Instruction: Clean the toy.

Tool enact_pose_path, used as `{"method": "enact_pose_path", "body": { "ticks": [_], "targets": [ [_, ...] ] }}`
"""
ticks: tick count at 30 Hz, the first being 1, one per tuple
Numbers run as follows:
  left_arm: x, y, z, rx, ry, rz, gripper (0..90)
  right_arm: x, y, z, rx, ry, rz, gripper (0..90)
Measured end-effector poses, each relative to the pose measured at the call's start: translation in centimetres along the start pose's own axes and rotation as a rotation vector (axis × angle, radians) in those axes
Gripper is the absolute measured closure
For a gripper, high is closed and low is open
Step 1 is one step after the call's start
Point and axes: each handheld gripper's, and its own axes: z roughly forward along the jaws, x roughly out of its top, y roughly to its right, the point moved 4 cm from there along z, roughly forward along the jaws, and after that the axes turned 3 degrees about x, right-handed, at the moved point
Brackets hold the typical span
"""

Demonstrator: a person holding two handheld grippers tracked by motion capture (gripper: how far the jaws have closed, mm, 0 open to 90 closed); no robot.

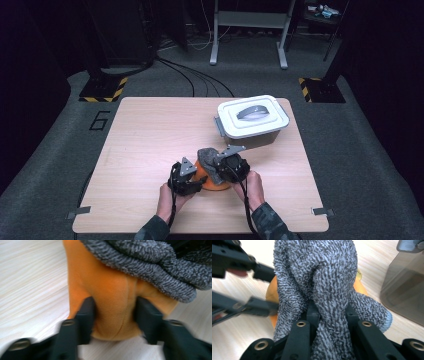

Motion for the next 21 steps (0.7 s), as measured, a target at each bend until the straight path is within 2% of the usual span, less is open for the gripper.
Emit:
{"method": "enact_pose_path", "body": {
  "ticks": [1, 2, 4, 7, 9, 10, 12, 14, 16, 18, 19, 20, 21],
  "targets": [
    [0.0, 0.0, 0.1, 0.001, 0.007, -0.01, 63.7, 0.0, 0.1, 0.1, -0.009, -0.001, -0.008, 73.7],
    [0.0, 0.0, 0.0, 0.001, 0.012, -0.02, 67.9, 0.0, 0.0, 0.1, -0.007, -0.004, 0.008, 73.6],
    [0.2, 0.0, -0.4, -0.009, 0.035, -0.066, 74.1, 0.3, 0.3, -0.4, -0.018, 0.007, -0.007, 73.4],
    [0.9, 0.2, -1.5, -0.035, 0.041, -0.12, 76.5, 1.6, -0.2, -2.5, -0.061, 0.041, -0.039, 73.2],
    [1.2, 0.4, -2.0, -0.048, 0.035, -0.153, 76.6, 2.3, -0.9, -3.7, -0.058, 0.063, -0.049, 73.2],
    [1.2, 0.6, -2.2, -0.048, 0.025, -0.163, 76.5, 2.5, -1.2, -3.8, -0.051, 0.07, -0.066, 73.2],
    [1.1, 0.9, -2.4, -0.056, 0.015, -0.195, 76.4, 2.3, -1.7, -3.2, -0.042, 0.034, -0.068, 73.2],
    [0.6, 0.8, -2.1, -0.038, -0.001, -0.194, 76.4, 1.5, -1.3, -1.7, -0.04, 0.008, -0.091, 73.4],
    [0.1, 0.3, -1.8, -0.032, -0.002, -0.199, 76.5, 0.7, -1.0, -1.2, -0.017, 0.002, -0.057, 73.4],
    [0.1, 0.2, -1.5, -0.026, 0.001, -0.21, 76.5, 0.1, -0.4, -1.3, -0.035, 0.0, -0.055, 73.4],
    [0.1, 0.1, -1.5, -0.022, -0.002, -0.198, 76.4, -0.5, 0.0, -1.5, -0.038, -0.001, -0.042, 73.3],
    [0.1, 0.1, -1.4, -0.02, 0.0, -0.197, 76.4, -1.4, 0.6, -1.9, -0.049, -0.013, -0.01, 73.3],
    [0.0, 0.0, -1.3, -0.017, 0.006, -0.202, 76.3, -1.9, 0.9, -2.0, -0.052, -0.013, 0.002, 73.3]
  ]
}}
